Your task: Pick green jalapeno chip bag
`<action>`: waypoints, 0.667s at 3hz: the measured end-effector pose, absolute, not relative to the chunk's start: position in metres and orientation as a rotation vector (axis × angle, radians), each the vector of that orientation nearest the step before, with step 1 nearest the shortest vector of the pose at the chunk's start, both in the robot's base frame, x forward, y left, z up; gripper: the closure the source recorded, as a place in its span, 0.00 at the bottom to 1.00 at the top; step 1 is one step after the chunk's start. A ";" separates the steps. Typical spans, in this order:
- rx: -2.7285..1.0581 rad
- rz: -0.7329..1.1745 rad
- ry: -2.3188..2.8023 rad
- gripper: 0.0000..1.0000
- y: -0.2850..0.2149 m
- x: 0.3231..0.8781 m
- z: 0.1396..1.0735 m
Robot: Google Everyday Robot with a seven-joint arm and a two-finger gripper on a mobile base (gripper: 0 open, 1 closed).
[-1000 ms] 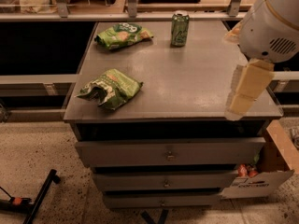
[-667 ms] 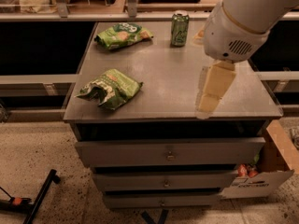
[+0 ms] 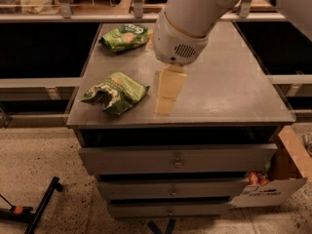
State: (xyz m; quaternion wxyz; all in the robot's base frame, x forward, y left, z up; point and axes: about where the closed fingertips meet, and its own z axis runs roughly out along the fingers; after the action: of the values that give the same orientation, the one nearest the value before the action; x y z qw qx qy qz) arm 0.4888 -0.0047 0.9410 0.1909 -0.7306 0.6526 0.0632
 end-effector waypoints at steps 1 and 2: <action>-2.105 0.230 1.756 0.00 0.039 0.496 0.931; -2.150 0.272 1.687 0.00 0.075 0.503 0.917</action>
Offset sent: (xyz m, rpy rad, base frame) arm 0.0227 0.1213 -0.0404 0.0690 0.0294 0.2068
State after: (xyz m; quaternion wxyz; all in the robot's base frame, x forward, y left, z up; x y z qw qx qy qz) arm 0.5027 0.0748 0.9174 0.1962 -0.7677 0.6022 0.0971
